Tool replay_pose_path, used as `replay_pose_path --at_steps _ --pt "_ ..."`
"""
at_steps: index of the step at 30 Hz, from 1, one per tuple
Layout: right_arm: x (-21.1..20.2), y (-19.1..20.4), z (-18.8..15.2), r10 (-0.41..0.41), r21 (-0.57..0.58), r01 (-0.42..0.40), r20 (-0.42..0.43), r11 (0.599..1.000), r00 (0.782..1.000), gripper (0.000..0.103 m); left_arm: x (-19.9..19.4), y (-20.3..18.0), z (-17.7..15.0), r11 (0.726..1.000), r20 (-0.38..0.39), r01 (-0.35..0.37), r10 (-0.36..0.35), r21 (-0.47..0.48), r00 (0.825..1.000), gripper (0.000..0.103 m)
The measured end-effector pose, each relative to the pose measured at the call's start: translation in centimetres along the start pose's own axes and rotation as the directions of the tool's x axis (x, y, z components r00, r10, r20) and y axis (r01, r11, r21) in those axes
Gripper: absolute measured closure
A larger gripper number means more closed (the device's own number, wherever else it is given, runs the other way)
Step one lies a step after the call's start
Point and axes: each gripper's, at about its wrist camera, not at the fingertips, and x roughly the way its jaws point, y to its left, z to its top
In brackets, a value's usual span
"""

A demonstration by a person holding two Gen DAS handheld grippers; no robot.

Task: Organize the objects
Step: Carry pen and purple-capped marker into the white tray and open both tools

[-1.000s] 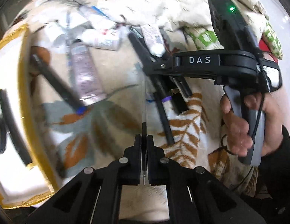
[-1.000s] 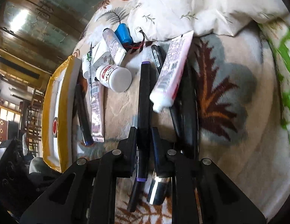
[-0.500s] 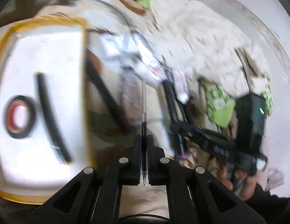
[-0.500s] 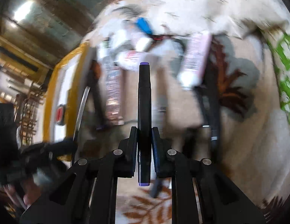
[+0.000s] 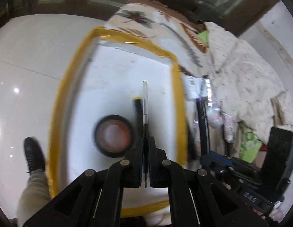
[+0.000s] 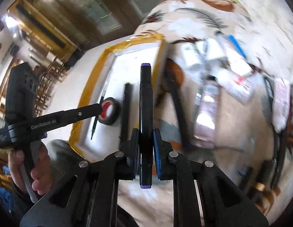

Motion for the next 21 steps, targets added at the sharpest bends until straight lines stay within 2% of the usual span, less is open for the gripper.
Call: replay_pose_path --at_steps 2,4,8,15,18,21 --pt "0.8 1.1 0.7 0.008 -0.018 -0.008 -0.01 1.0 1.0 0.089 0.0 0.7 0.5 1.0 -0.008 -0.025 0.025 -0.018 1.0 0.1" --pt "1.7 2.4 1.3 0.009 -0.044 -0.01 -0.018 0.999 1.0 0.089 0.1 1.3 1.0 0.996 -0.018 -0.088 0.088 -0.01 0.996 0.1" --pt "3.8 4.2 2.0 -0.019 -0.075 0.015 -0.043 0.997 0.999 0.089 0.6 2.8 2.0 0.99 -0.047 -0.139 0.138 -0.029 0.989 0.1" --pt "6.6 4.3 2.1 -0.1 -0.071 0.093 -0.097 0.993 0.99 0.089 1.7 3.9 2.5 0.973 -0.069 -0.228 0.226 -0.024 0.972 0.1" --pt "7.4 4.2 2.2 -0.145 -0.073 0.137 -0.122 0.988 0.982 0.089 2.3 3.7 2.5 0.968 -0.093 -0.251 0.251 0.003 0.964 0.1" --pt "7.9 3.9 2.4 -0.17 -0.053 0.164 -0.129 0.985 0.977 0.089 2.6 4.1 2.7 0.965 -0.104 -0.26 0.258 -0.011 0.961 0.1"
